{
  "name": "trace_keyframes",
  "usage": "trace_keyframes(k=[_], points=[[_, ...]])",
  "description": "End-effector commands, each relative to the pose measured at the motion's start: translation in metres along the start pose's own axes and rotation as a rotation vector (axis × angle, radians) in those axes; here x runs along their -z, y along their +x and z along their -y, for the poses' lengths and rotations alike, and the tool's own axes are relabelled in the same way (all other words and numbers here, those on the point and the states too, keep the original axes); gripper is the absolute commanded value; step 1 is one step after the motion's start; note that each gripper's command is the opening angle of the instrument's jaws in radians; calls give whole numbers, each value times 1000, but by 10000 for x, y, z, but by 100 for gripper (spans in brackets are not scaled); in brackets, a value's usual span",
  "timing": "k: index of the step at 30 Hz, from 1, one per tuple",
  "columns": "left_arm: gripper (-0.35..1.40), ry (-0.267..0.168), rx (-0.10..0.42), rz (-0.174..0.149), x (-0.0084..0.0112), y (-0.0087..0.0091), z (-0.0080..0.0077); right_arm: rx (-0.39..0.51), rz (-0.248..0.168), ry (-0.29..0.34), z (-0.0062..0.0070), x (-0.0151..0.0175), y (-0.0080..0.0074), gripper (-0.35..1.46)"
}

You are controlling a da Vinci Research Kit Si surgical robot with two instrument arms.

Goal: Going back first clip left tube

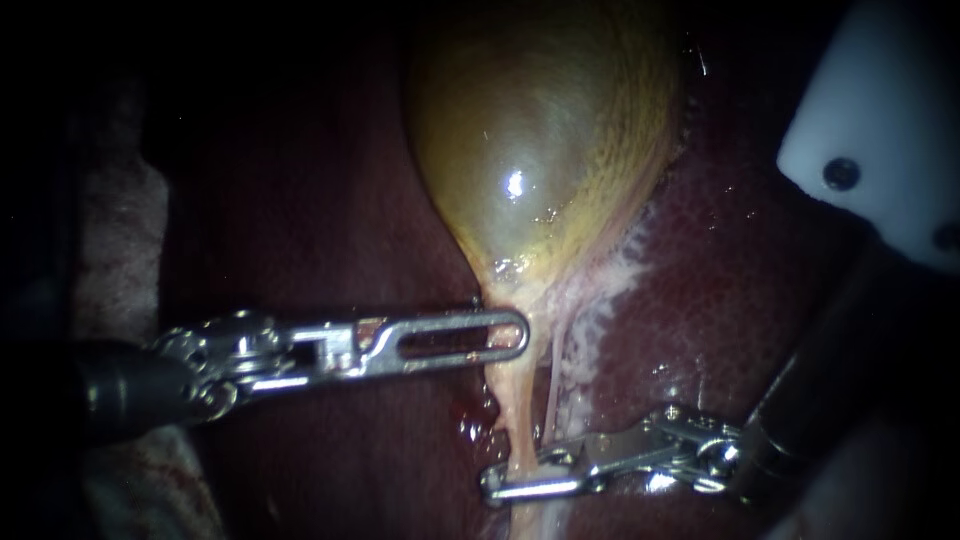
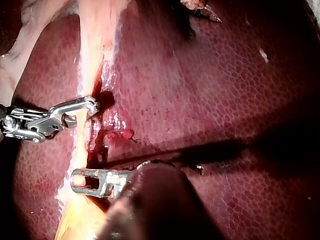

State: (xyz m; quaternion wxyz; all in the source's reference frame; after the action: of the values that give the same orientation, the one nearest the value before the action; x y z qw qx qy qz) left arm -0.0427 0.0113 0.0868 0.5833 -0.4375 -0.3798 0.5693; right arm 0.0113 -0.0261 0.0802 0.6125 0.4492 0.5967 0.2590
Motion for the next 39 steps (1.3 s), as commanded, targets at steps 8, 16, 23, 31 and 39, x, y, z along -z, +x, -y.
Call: trace_keyframes(k=[8,16,23,31,39], points=[[-35,0,-1,0,0,0,1,0,0,-2,0,0,0,-35],[-35,0,-1,0,0,0,1,0,1,-1,1,0,-1,-35],[-35,0,-1,0,0,0,1,-1,3,2,6,0,-2,-24],[-35,0,-1,0,0,0,1,22,28,1,9,-2,-4,6],[-35,0,-1,0,0,0,1,64,63,-5,11,-2,-4,14]])
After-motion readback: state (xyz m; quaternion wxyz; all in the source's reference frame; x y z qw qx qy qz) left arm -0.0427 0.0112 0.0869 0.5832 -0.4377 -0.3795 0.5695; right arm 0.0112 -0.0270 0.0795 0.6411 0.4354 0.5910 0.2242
